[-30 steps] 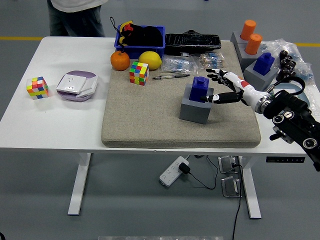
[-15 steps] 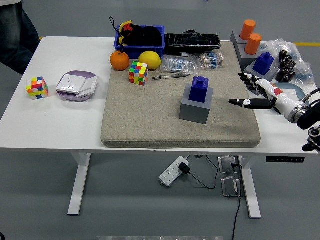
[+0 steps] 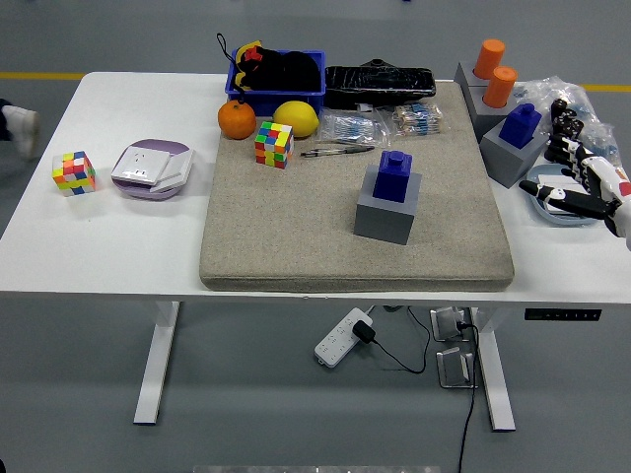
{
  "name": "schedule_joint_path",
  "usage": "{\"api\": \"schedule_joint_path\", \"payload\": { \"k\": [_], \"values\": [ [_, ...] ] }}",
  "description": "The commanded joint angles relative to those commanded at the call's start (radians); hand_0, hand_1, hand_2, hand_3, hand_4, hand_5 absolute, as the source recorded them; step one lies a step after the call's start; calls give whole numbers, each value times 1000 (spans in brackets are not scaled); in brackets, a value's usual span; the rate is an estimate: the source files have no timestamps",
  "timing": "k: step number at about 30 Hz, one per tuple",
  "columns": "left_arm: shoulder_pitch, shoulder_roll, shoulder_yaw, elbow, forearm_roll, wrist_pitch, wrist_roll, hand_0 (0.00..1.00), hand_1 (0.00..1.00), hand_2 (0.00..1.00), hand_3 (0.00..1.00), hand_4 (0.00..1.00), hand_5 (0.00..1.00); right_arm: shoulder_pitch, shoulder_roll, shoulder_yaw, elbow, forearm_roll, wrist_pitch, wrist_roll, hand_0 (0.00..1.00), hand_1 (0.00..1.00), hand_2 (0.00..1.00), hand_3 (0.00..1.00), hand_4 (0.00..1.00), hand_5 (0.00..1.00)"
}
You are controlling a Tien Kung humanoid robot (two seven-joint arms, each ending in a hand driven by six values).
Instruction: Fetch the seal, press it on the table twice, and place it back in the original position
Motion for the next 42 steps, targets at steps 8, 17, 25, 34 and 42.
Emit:
{"api": "schedule_joint_path", "payload": {
  "k": [8,17,25,34,42],
  "values": [
    [2,4,1,-1,3,5,-3,821,788,749,812,693,335,-47,-2,58,39,-18,-2,-10,941,891,862,853,998,564],
    [7,4,-7,0,9,9,-2,821,787,749,812,693,339,-68,3,118,47,-59,5,-33,921,849,815,793,998,504],
    [12,2,-20,2,14,13,0,823,787,750,812,692,340,-87,17,140,54,-55,9,-55,919,836,803,775,998,468],
    [11,1,-28,2,14,8,6,821,786,749,812,688,346,-108,28,154,56,-57,19,-72,911,811,789,767,995,448],
    [9,3,-27,4,17,11,15,822,786,748,811,687,348,-122,47,180,60,-59,15,-79,900,770,774,754,969,421]
  ]
}}
